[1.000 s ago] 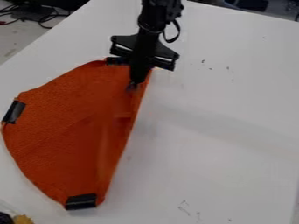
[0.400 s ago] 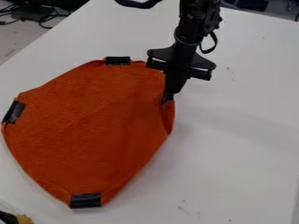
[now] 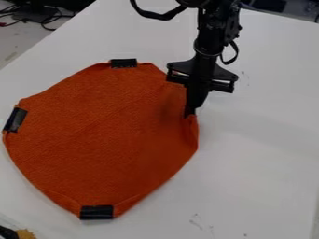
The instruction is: Unfold the cloth from bottom left to right
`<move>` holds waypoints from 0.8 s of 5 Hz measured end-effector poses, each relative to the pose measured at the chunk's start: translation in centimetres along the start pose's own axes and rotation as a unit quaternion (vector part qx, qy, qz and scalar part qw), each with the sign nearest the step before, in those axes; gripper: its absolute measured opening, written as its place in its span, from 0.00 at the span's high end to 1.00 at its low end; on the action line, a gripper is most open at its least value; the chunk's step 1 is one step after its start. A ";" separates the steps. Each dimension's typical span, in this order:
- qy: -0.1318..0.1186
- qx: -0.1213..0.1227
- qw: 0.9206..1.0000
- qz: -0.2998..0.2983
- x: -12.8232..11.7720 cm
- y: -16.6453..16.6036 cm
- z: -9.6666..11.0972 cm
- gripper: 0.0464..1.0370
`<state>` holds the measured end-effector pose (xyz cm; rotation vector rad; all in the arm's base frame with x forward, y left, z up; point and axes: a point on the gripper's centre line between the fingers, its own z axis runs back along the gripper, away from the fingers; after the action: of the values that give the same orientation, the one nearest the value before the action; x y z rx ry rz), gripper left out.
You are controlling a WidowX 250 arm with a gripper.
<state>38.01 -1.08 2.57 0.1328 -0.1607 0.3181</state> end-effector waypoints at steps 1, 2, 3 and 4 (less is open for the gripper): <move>0.004 -0.008 1.000 -0.003 -0.3 -0.8 -0.2 0.99; 0.006 -0.022 1.000 -0.003 -0.5 -1.7 -0.4 0.99; 0.009 -0.035 0.999 -0.005 -0.5 -2.2 -0.9 0.99; 0.005 -0.052 0.999 -0.001 -0.4 -2.7 -1.0 0.99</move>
<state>38.69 -3.61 1.26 0.0292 -0.1659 0.3079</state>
